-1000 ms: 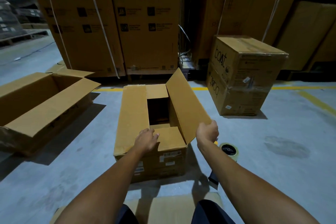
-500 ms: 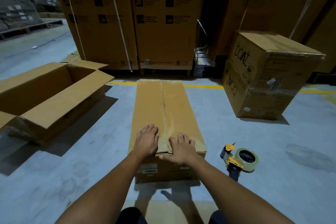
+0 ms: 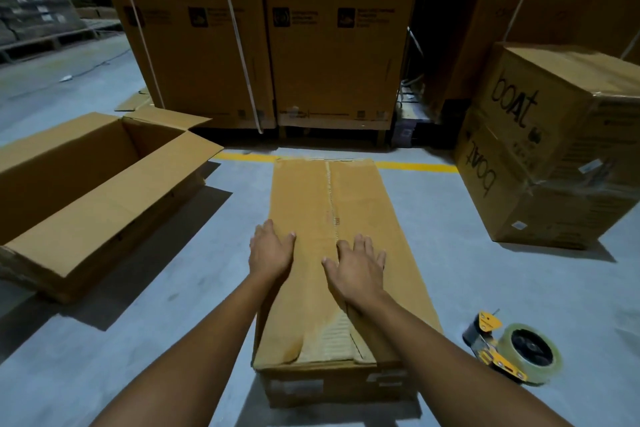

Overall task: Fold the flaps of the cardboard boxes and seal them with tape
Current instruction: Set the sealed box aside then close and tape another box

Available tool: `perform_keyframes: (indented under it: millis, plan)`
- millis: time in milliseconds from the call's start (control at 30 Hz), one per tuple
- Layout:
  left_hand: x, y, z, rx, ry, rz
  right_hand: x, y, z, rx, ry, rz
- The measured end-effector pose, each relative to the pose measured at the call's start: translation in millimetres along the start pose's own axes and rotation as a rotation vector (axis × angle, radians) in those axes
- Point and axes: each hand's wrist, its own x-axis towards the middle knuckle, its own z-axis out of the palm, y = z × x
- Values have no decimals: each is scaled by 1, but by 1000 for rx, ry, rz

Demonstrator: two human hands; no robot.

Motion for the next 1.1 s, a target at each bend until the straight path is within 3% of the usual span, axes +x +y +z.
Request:
perform_keyframes:
  millis: [133, 400, 467, 533, 600, 667, 733, 833, 967, 1100]
  plan:
    - [32, 0, -3, -628, -191, -435, 35, -7, 9, 122, 49, 53]
    - [-10, 20, -13, -866, -390, -557, 36, 7, 4, 147, -21, -41]
    - [-37, 25, 3, -973, -352, -612, 31, 17, -10, 159, -81, -102]
    - [-55, 15, 33, -1007, -209, -668, 23, 24, -23, 149, -103, -138]
    - [-62, 3, 65, -1029, -142, -705, 13, 24, -31, 132, -37, -131]
    - [-89, 26, 51, -830, -53, -722, 1, 14, -32, 87, 104, -71]
    - [-110, 49, 20, -514, -10, -596, -10, 1, -26, 49, 194, -13]
    - [-98, 49, 2, -115, 31, -217, -17, -4, -18, -49, 254, -87]
    - [-61, 25, -18, 225, -35, 248, 0, 9, -24, -74, 216, -227]
    - [-19, 18, -24, 475, -154, 466, 25, 36, -32, -65, 119, -330]
